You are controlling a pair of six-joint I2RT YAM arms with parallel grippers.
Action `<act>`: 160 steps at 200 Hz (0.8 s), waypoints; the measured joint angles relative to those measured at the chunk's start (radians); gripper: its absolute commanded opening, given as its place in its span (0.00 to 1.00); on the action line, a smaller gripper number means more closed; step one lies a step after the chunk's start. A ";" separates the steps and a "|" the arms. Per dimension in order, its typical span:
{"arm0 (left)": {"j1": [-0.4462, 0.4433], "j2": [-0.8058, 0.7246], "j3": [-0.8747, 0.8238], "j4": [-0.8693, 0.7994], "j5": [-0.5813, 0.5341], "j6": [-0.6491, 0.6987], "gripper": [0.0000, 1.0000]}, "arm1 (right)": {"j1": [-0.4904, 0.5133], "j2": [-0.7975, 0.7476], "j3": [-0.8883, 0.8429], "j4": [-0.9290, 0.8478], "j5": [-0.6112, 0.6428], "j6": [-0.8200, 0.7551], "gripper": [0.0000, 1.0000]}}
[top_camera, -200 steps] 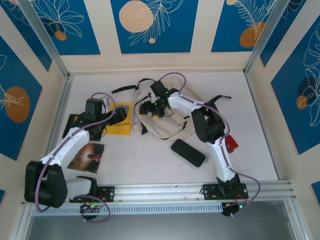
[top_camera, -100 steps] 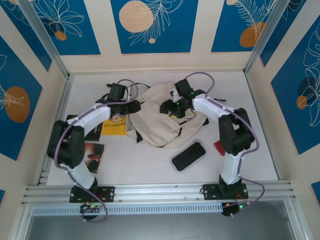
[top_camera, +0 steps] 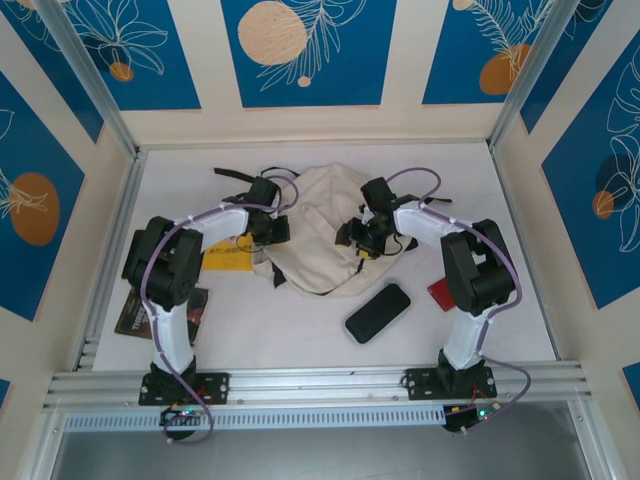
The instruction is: Pack the student bag
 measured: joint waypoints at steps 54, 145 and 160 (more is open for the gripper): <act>-0.063 -0.153 -0.216 0.032 -0.016 -0.057 0.13 | -0.042 0.159 0.190 -0.001 -0.029 -0.031 0.63; -0.111 -0.152 -0.045 -0.001 0.064 -0.085 0.35 | -0.108 0.138 0.289 -0.049 0.003 -0.188 0.63; -0.121 -0.106 0.055 0.002 0.078 -0.085 0.34 | -0.135 0.048 0.229 -0.073 0.023 -0.222 0.59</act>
